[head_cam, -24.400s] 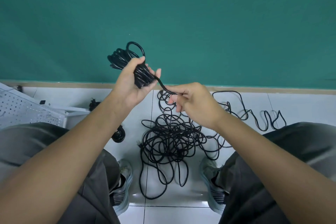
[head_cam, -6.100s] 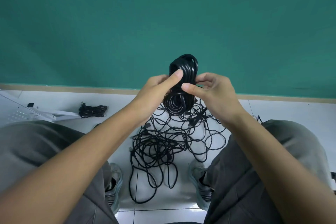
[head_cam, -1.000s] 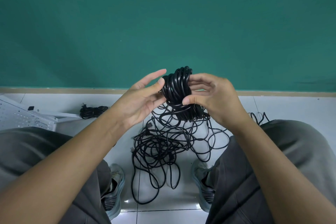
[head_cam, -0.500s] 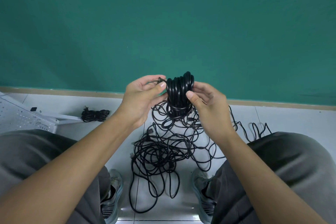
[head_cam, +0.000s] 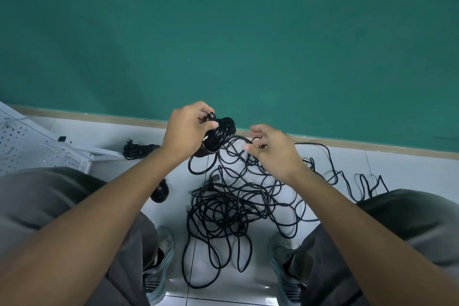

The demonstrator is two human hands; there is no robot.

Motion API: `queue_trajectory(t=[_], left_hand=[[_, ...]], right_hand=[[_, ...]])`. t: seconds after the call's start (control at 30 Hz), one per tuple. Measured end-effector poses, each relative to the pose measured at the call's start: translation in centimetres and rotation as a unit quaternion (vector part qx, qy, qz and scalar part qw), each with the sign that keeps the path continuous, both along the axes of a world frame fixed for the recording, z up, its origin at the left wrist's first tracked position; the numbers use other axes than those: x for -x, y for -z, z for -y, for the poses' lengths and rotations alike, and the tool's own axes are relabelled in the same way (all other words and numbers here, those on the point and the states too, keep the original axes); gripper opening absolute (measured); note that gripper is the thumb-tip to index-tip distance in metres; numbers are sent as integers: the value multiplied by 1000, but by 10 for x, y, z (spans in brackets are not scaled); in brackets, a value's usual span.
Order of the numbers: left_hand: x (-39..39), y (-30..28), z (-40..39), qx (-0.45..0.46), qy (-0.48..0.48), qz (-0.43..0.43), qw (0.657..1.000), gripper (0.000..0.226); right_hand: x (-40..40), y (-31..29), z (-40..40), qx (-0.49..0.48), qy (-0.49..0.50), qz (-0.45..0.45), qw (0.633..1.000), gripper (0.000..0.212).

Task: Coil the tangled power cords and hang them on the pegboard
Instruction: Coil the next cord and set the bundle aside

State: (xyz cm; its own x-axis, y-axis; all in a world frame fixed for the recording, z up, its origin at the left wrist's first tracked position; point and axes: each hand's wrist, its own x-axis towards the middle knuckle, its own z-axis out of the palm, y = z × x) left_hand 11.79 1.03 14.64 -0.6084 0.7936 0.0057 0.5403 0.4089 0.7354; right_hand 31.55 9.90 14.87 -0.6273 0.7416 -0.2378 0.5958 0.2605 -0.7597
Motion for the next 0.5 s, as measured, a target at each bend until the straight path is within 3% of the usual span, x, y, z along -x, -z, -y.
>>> queue_trajectory(t=[0.23,0.5], left_hand=[[49,81,16,154,-17,-2,988,21],[104,167,27,227,-102,1,968,24]], right_hand=[[25,49,-28,-51,-148,141,977,59],[55,120,-64,-42,-185,230,954,61]])
